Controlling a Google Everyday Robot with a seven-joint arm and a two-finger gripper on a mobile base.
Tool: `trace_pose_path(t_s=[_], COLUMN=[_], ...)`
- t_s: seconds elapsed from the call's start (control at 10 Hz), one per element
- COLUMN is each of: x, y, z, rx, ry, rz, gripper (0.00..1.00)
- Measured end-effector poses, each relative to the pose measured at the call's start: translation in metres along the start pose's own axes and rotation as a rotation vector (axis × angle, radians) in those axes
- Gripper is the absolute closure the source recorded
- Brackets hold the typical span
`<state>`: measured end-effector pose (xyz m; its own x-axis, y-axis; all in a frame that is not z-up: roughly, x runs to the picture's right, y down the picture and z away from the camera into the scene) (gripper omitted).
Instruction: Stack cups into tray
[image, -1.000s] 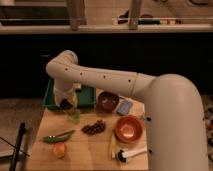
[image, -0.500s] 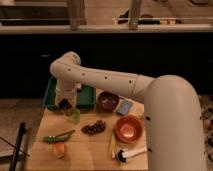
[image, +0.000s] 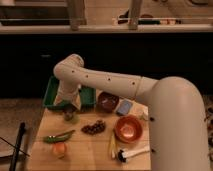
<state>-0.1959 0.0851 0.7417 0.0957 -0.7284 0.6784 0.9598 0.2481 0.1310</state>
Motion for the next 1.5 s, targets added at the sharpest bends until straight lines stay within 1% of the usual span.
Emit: trace_pose_path(t_s=[0.7,1.0,1.3,1.5], x=[-0.002,0.0,0.001,0.002], y=[0.005,0.007,0.014,0.023], z=[0.0,0.011,0.022,0.027], rx=[0.009,0.001,0.002,0.005], ry=[0.006,-0.014,-0.028,-0.029], rz=[0.011,-0.016,-0.022,-0.015], gripper=[0.2,0.2,0.2,0.2])
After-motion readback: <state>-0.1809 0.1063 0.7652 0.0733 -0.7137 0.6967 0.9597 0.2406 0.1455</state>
